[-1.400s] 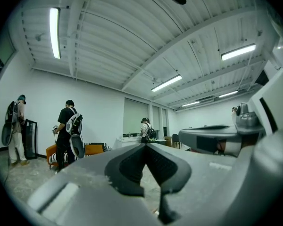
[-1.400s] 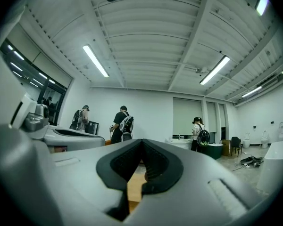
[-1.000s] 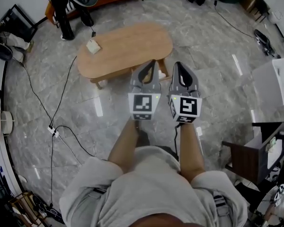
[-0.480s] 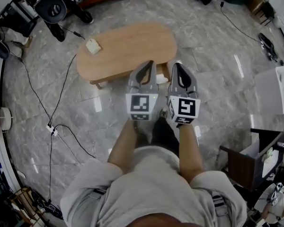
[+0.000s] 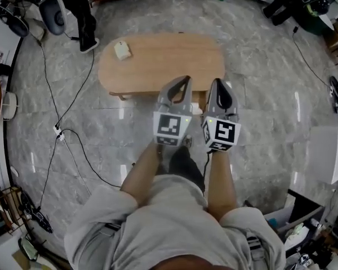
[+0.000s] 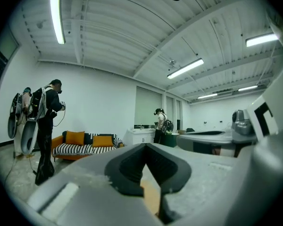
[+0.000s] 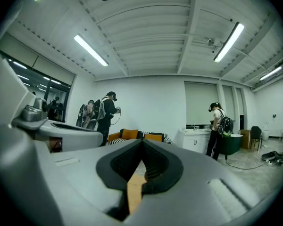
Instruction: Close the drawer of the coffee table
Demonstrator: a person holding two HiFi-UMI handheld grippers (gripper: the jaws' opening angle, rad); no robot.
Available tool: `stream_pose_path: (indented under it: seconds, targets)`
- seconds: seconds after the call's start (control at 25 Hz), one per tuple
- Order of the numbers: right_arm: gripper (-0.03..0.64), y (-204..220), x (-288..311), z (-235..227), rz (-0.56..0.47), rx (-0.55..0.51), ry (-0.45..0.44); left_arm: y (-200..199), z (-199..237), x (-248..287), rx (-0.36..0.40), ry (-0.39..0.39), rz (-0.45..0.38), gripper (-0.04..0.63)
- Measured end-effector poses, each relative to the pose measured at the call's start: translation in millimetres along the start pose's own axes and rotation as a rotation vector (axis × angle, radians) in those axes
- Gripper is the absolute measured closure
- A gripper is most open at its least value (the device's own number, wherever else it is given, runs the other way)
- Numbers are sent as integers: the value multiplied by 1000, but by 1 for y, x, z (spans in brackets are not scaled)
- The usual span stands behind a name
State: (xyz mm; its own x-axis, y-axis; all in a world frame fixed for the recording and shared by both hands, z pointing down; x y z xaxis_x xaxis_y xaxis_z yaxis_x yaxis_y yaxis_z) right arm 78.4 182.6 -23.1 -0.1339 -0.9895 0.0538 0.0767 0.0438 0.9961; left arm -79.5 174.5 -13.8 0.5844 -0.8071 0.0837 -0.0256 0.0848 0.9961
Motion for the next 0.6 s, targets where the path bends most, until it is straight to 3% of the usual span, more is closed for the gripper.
stream_pose_path:
  seconds: [0.16,0.32,0.6]
  targets:
    - [611,32,41,-23,60,15,-85,23,5,36,-39,-54,84,575]
    - [611,66,78,-43,85,54,-139,50,10,72,-42,-89,103,575]
    - [611,157,81,-12,183,37,-248,138,19,63,-131,-107,139,575]
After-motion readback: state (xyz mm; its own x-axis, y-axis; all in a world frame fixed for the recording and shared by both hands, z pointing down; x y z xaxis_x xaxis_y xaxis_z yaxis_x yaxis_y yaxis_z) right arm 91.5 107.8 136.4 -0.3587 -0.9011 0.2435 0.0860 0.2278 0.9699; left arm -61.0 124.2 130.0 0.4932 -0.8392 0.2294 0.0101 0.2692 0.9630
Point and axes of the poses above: the fingertips, and each gripper's own axes: x forward along the fingers, z to its left, y out of its underside, the point moved 10 cm from there along -x, backward along the fingers, and after that the axes turned 8 degrees about y, right-handed, at the moved point
